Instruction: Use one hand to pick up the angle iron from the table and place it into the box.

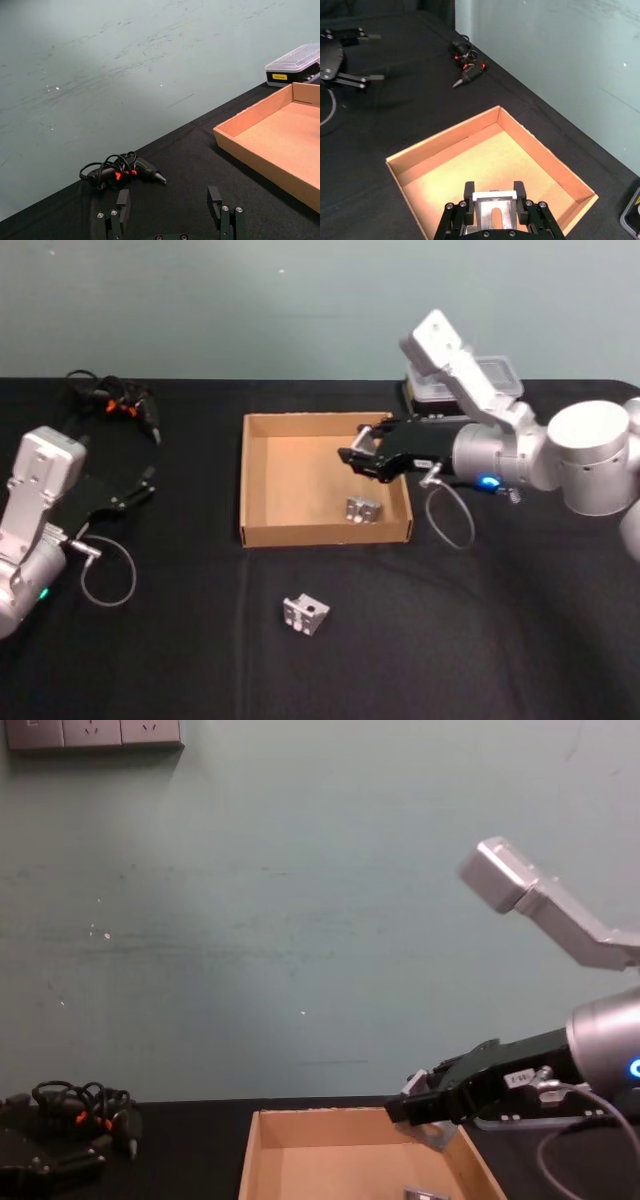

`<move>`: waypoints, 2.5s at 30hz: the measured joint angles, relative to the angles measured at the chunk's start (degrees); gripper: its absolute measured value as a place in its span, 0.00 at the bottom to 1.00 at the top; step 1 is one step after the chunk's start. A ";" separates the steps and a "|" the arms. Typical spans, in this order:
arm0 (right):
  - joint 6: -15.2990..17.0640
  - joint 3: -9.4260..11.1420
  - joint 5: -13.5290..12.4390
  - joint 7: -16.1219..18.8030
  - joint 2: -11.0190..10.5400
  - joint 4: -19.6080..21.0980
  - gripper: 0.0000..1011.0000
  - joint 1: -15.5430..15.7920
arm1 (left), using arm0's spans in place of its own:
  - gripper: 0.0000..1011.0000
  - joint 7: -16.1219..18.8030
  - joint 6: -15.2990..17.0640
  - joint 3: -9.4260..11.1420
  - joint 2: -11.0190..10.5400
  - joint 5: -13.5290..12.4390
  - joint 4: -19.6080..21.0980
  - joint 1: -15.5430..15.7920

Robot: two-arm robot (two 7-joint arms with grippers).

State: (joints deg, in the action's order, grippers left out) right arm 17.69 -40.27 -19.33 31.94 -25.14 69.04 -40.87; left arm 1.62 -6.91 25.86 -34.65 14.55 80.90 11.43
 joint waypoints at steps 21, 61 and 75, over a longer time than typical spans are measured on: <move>4.02 0.87 3.90 -1.66 6.79 -10.14 0.47 -3.61 | 1.00 0.00 0.00 0.00 0.00 0.00 0.00 0.00; 5.75 8.14 6.97 -4.24 5.18 0.46 0.99 2.55 | 1.00 0.00 0.00 0.00 0.00 0.00 0.00 0.00; 10.25 10.05 4.11 -1.12 -3.62 21.75 0.99 12.10 | 1.00 0.00 0.00 0.00 0.00 0.00 -0.01 0.00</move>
State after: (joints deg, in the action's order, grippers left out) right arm 27.94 -30.22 -15.21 30.81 -28.76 90.79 -28.77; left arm 1.62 -6.91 25.86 -34.65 14.55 80.90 11.43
